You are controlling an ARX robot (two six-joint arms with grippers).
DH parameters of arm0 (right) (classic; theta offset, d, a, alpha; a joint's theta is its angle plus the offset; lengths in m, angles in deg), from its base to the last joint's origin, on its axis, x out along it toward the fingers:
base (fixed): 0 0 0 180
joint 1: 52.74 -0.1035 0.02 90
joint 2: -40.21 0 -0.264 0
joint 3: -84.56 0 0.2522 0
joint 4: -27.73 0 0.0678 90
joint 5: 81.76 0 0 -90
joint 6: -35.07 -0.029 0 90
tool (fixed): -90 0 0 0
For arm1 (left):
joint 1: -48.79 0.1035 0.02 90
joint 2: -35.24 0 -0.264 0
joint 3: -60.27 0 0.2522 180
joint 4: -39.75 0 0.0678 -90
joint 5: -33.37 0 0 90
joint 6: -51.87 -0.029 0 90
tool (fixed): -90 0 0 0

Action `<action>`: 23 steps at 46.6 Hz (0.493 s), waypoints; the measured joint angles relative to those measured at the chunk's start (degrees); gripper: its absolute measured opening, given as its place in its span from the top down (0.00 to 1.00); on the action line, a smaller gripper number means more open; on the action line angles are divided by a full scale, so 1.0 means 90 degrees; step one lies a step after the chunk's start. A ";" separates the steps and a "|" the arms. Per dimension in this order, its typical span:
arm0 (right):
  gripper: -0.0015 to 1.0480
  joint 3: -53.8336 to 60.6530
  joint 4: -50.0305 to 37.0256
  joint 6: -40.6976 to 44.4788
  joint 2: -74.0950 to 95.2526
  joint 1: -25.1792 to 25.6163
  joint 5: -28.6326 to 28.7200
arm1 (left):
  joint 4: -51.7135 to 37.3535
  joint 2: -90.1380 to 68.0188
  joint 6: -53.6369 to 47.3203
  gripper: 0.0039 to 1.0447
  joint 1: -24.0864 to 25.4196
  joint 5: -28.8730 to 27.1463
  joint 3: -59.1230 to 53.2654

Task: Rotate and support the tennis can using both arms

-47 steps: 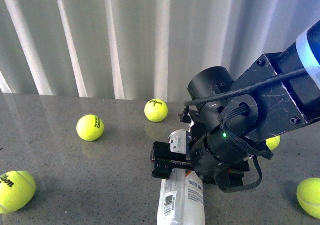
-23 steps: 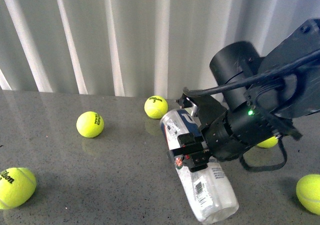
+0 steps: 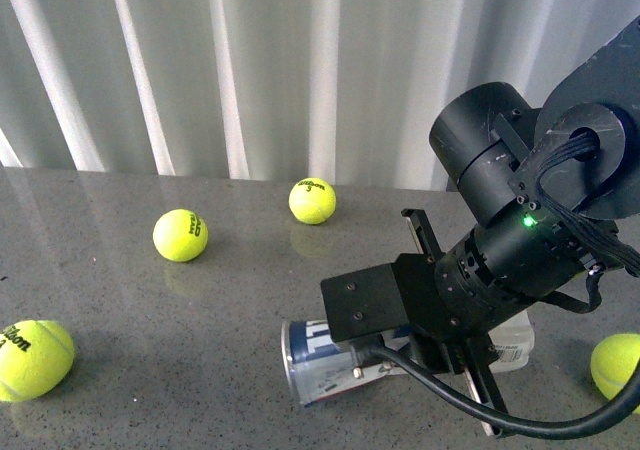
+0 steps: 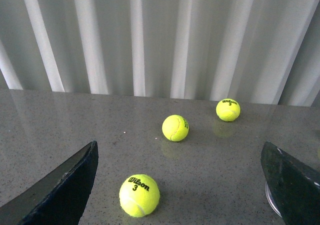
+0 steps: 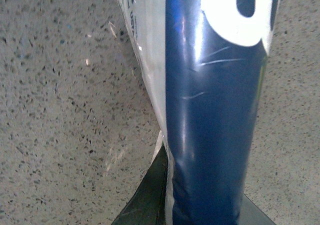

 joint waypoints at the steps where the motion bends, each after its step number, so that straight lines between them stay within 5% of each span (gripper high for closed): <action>1: 0.90 -0.0017 -0.0002 0.0100 0.0044 0.0015 0.0007 | 0.0000 0.0000 0.0000 0.06 0.0000 0.0000 0.0000; 14: 0.94 -0.0095 -0.0784 -0.0146 0.0294 -0.0090 0.0168 | 0.0000 0.0000 0.0000 0.06 0.0000 0.0000 0.0000; 23: 0.67 0.0216 -0.1275 -0.0457 0.0321 -0.0175 0.0206 | 0.0000 0.0000 0.0000 0.06 0.0000 0.0000 0.0000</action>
